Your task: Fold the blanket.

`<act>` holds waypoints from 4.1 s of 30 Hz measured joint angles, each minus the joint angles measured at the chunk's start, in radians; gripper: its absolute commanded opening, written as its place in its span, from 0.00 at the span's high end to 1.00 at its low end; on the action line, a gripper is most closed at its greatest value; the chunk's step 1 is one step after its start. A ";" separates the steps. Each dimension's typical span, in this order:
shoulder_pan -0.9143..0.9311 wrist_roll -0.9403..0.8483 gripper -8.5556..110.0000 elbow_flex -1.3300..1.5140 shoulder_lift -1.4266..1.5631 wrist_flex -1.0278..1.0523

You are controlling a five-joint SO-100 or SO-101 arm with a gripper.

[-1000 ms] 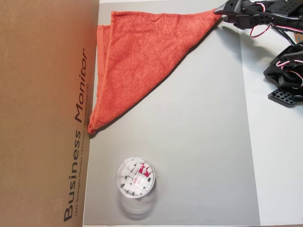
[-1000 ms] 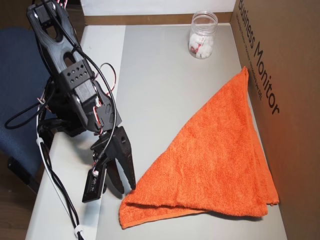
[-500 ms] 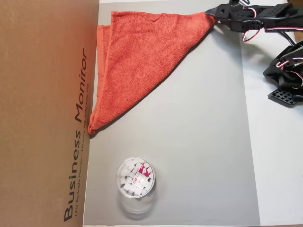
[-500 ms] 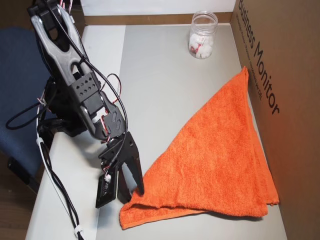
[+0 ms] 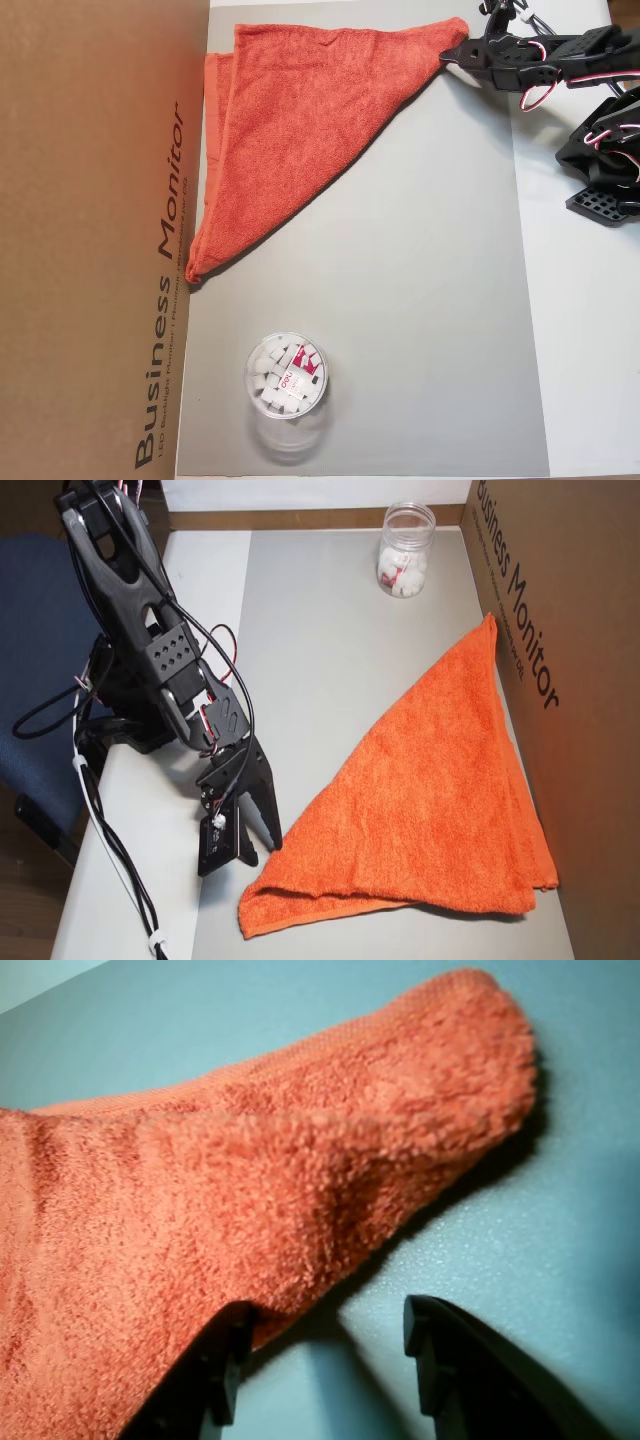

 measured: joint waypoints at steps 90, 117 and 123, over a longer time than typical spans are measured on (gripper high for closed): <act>0.189 -0.499 0.93 0.097 0.657 0.002; -0.204 -0.468 0.93 -0.482 0.308 0.002; -0.298 -0.548 0.93 -0.620 0.172 0.002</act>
